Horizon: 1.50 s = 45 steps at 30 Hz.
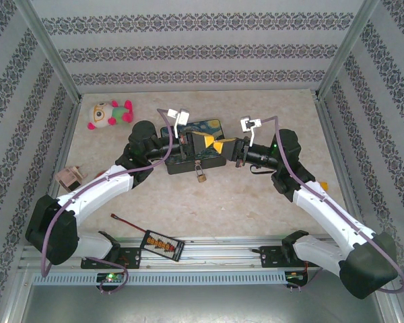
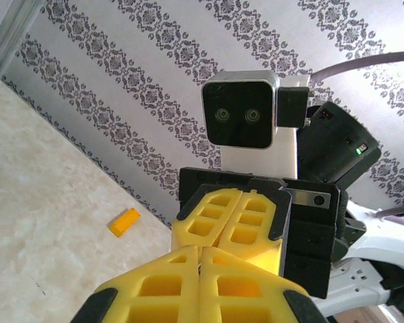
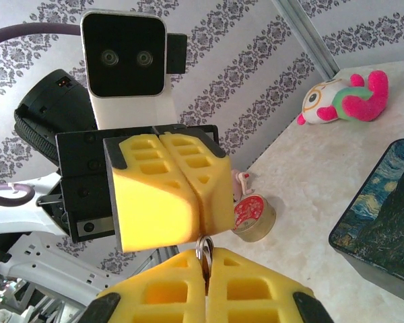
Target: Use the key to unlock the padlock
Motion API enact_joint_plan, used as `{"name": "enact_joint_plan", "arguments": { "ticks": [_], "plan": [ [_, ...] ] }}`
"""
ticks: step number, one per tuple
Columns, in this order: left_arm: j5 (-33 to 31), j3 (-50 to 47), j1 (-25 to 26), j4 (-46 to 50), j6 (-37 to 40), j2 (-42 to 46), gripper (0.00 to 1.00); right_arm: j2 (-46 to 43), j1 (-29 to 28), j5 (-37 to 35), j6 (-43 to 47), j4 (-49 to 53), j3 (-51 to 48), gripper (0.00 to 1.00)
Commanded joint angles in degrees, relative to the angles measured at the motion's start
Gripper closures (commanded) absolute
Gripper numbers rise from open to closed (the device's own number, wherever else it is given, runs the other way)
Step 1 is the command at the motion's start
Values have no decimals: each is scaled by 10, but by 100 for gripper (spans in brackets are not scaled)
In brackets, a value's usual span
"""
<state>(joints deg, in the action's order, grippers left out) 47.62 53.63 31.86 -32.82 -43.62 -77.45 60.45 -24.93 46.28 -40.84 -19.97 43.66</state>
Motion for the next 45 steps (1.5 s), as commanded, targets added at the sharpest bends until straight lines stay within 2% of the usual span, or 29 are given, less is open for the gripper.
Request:
{"name": "enact_joint_plan", "arguments": {
  "ticks": [1, 3, 7, 12, 17, 19, 22, 25, 27, 29, 33, 38, 45],
  "plan": [
    [2, 7, 0, -18, 14, 9, 100, -2, -5, -7, -4, -20, -1, 85],
    [-10, 12, 0, 22, 39, 23, 100, -13, 0, -21, 13, 5, -5, 75],
    [-46, 40, 0, 174, 130, 57, 100, -65, 16, -75, 41, 52, -31, 60],
    [-78, 96, 8, 346, 209, 65, 100, -125, 23, -103, 67, 77, -62, 56],
    [-123, 169, 57, 498, 261, 49, 100, -156, 24, -77, 71, 61, -90, 55],
    [-181, 223, 88, 601, 295, 36, 100, -155, 24, -54, 67, 50, -95, 53],
    [-318, 317, 152, 762, 351, 3, 100, -149, 27, -32, 65, 54, -92, 52],
    [-358, 354, 158, 834, 342, -25, 100, -142, 30, -46, 64, 63, -94, 51],
    [-331, 367, 158, 850, 339, -35, 100, -137, 30, -52, 64, 66, -95, 51],
    [-312, 360, 158, 826, 335, -25, 100, -131, 28, -45, 57, 56, -99, 51],
    [-319, 336, 158, 781, 343, -5, 100, -132, 20, -30, 37, 21, -112, 51],
    [-293, 289, 152, 707, 338, 24, 100, -136, 14, -9, 15, -10, -118, 58],
    [-205, 235, 124, 619, 312, 60, 100, -109, -8, 27, -43, -142, -134, 63]
  ]
}}
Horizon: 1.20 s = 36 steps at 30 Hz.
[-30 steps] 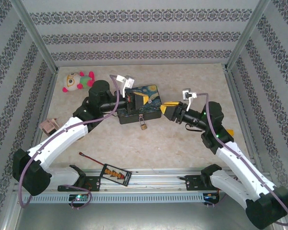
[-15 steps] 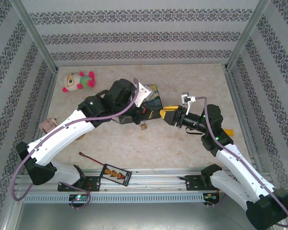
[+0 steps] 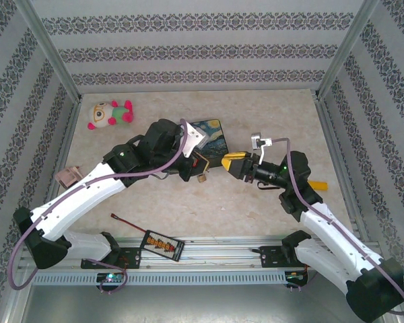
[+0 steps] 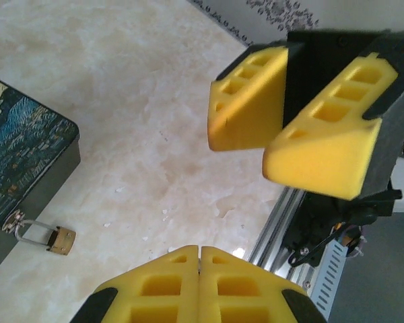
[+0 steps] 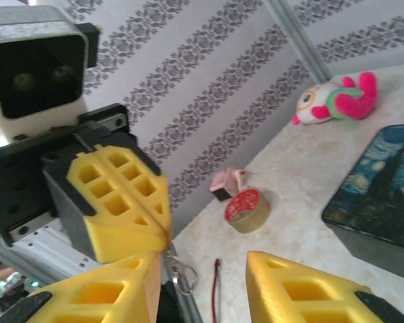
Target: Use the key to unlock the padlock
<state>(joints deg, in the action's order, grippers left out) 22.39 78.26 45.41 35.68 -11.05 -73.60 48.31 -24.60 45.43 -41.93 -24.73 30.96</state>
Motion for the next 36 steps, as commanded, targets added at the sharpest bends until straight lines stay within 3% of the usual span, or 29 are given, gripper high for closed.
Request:
{"name": "enact_joint_plan", "arguments": {
  "ticks": [1, 7, 15, 36],
  "plan": [
    [55, -17, -15, -74, -17, 26, 100, 18, -16, 44, -34, -104, -4, 63],
    [104, -48, -34, -120, -38, 44, 100, 52, -57, 68, -21, -109, 27, 63],
    [151, -79, -53, -166, -66, 57, 100, 63, -62, 66, -18, -111, 31, 64],
    [162, -98, -65, -200, -93, 60, 100, 67, -68, 76, -19, -117, 39, 70]
  ]
}}
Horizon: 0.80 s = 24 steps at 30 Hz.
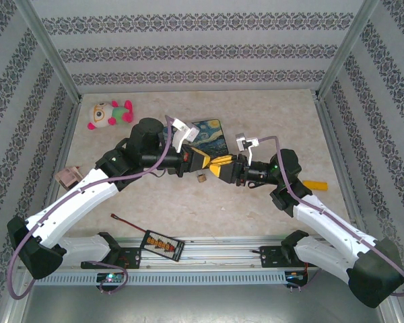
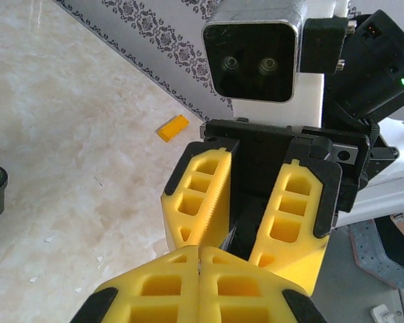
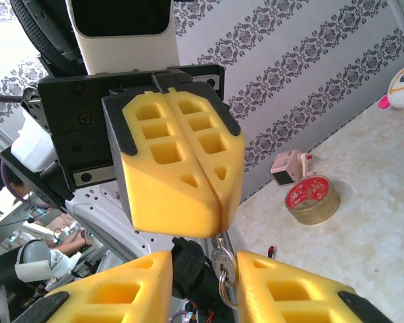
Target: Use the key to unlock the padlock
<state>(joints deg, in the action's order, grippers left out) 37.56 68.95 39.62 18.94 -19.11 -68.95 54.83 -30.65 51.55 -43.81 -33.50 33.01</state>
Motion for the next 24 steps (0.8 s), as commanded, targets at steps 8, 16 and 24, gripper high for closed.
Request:
{"name": "enact_joint_plan", "arguments": {
  "ticks": [8, 16, 24],
  "plan": [
    [16, -11, -9, -44, -21, 16, 100, 7, -9, 18, -1, -33, 21, 72],
    [22, -14, -11, -50, -24, 18, 100, 15, -10, 23, -6, -43, 24, 78],
    [23, -25, -17, -65, -38, 24, 100, 15, -9, 23, -5, -44, 20, 92]
  ]
}}
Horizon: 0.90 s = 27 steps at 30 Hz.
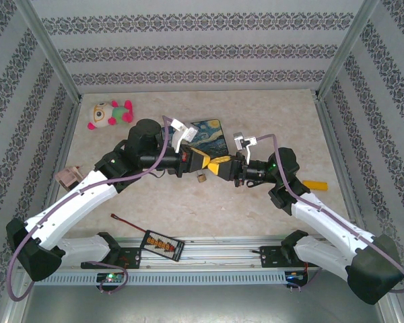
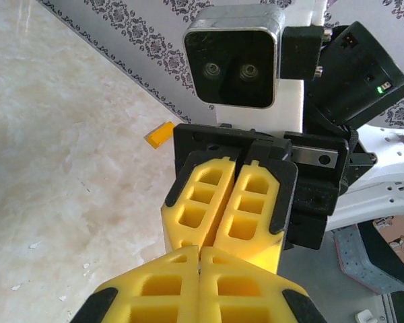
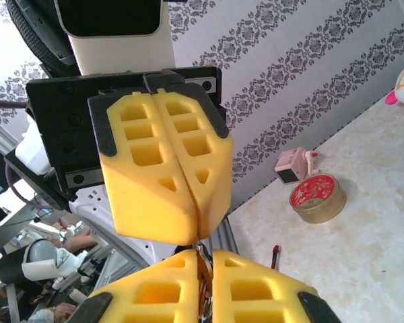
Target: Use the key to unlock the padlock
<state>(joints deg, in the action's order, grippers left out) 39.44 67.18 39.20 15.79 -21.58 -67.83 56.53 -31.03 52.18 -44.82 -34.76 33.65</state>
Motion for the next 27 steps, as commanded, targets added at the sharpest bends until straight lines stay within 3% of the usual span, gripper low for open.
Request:
{"name": "enact_joint_plan", "arguments": {
  "ticks": [1, 4, 5, 9, 14, 21, 27],
  "plan": [
    [3, -8, -15, -36, -16, 14, 100, -3, -4, 15, 5, -31, 12, 93],
    [-1, -13, -19, -45, -27, 18, 100, -6, -1, 10, 5, -28, 6, 99],
    [-6, -13, -21, -48, -32, 20, 94, -9, 1, 6, 5, -24, 4, 100],
    [-47, -20, -26, -53, -54, 33, 41, -23, 13, -22, 8, 20, -5, 100],
    [-156, -40, -26, -63, -66, 66, 4, -46, 25, -78, 30, 153, -3, 100],
    [-322, -69, -20, -31, -90, 77, 1, -83, 26, -177, 63, 396, 27, 100],
    [-506, -110, 59, -22, -127, 26, 1, -98, 36, -250, 59, 555, 39, 100]
  ]
}}
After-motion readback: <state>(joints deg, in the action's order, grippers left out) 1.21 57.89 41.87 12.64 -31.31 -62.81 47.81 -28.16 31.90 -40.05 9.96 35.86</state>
